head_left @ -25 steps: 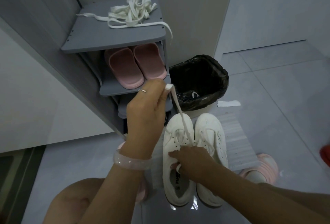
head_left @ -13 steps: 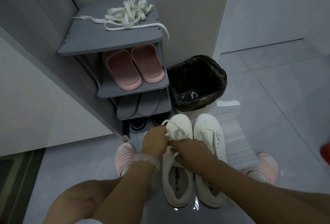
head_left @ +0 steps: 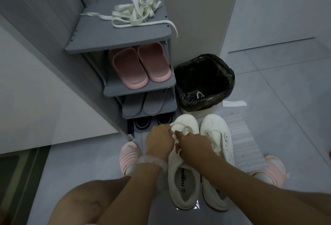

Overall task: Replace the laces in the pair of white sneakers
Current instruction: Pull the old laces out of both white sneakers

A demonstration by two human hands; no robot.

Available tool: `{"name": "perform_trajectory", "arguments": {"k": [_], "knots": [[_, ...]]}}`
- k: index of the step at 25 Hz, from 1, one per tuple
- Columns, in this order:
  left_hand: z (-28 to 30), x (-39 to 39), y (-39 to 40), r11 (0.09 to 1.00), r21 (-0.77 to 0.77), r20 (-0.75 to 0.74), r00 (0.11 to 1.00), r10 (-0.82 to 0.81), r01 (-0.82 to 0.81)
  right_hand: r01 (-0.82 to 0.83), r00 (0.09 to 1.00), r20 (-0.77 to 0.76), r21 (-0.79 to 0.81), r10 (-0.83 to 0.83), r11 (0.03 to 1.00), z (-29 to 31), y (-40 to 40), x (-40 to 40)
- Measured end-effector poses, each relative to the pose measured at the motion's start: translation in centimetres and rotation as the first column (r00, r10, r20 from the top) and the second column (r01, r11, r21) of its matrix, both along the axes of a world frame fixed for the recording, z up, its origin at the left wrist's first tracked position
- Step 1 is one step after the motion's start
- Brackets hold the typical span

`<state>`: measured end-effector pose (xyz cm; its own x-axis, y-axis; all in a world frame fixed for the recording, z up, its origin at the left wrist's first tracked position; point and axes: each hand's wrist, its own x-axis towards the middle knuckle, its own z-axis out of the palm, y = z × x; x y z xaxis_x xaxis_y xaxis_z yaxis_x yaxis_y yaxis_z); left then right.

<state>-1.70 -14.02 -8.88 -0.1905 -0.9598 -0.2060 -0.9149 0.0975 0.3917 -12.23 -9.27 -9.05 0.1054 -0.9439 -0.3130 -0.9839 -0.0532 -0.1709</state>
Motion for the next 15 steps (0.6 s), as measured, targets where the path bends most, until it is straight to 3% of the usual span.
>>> {"name": "perform_trajectory", "arguments": {"k": [3,5,11,15], "knots": [[2.8,1.0,-1.5,0.967,-0.106,-0.202,0.957,0.209,-0.234,0.009,1.000,-0.017,0.010,-0.009,1.000,-0.3,0.1,-0.3],[4.3,1.5,-2.3,0.960,-0.115,-0.318,0.925,0.207,-0.255,0.012,1.000,0.013,0.020,-0.012,1.000,-0.2,0.3,-0.3],[3.7,0.5,-1.0,0.997,0.074,-0.314,0.949,0.023,0.001,0.170,0.964,0.215,-0.043,-0.158,0.984,1.4,-0.3,-1.6],[4.8,-0.5,-0.3,0.973,0.047,-0.372,0.908,-0.191,0.224,0.214,0.976,-0.041,0.063,-0.212,0.975,1.5,-0.9,-3.2]]}}
